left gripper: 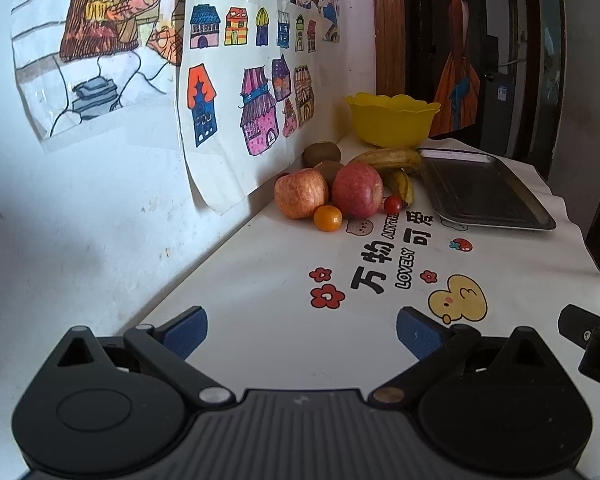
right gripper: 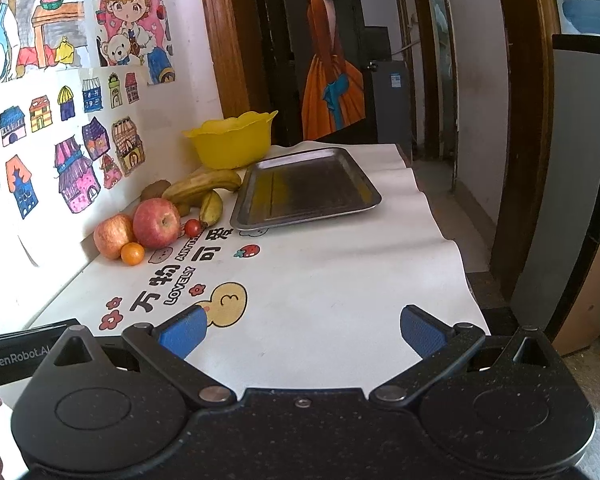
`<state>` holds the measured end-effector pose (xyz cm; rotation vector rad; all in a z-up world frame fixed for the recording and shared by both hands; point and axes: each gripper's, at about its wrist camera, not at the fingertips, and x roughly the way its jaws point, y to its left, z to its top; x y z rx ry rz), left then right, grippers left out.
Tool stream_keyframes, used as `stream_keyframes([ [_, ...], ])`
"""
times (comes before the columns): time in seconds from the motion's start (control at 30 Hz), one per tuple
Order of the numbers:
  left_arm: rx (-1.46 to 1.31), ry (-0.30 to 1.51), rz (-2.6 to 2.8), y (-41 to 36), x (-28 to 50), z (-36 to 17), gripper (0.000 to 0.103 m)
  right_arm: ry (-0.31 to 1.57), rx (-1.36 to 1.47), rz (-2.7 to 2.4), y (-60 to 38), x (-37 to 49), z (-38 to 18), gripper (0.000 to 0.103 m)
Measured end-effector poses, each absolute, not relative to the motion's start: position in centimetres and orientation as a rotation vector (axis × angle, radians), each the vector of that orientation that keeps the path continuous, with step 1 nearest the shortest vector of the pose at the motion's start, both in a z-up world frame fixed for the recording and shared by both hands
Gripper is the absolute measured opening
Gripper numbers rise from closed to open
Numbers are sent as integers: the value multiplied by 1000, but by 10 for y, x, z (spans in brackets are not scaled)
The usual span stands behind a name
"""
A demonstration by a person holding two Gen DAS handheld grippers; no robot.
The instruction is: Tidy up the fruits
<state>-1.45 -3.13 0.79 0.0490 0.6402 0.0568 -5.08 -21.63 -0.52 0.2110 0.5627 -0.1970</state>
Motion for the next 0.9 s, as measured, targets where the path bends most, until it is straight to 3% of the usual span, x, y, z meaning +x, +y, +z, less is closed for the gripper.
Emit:
stream_keyframes([
  [0.9,-31,785,204,-68,23,39,103,644,154,-75,-270,-5,13,102],
])
